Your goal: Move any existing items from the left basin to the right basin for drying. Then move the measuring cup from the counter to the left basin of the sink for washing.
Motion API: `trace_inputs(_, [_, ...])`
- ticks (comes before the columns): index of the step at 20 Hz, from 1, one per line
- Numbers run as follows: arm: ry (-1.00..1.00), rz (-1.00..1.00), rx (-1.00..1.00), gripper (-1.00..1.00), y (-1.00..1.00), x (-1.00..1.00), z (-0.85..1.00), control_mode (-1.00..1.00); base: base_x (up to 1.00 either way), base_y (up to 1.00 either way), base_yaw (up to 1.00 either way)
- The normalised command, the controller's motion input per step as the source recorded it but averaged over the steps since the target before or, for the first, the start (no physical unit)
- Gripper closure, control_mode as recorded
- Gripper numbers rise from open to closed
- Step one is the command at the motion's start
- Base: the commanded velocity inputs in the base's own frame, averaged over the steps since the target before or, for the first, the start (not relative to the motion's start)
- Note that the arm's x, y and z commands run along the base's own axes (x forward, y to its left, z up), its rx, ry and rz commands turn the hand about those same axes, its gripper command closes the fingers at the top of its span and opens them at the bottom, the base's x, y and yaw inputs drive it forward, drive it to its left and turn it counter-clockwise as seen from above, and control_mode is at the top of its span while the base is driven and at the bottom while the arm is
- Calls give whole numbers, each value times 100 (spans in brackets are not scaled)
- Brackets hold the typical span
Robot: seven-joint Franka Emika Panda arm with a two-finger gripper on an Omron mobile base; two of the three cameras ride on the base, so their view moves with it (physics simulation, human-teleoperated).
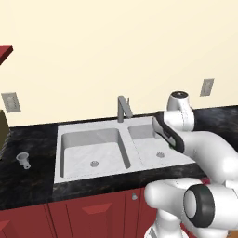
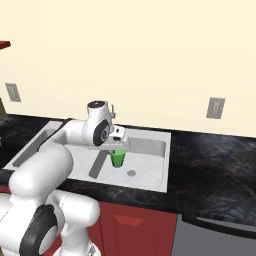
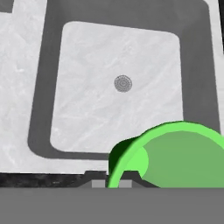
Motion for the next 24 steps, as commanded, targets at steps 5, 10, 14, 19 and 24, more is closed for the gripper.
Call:
trace_inputs(5, [6,1,0,100,-34,32,-23,-100,0,0,0])
trace_inputs(10, [9,1,0,100,-29,31,-21,-100,0,0,0])
trace_inputs(14, [11,0,0,100,-16,30,-23,-100,0,0,0])
trace_inputs(19, [11,0,1,100,-4,32,-23,-100,0,0,0])
trace_inputs(24, [4,2,3,100,-9,17,-31,-100,0,0,0])
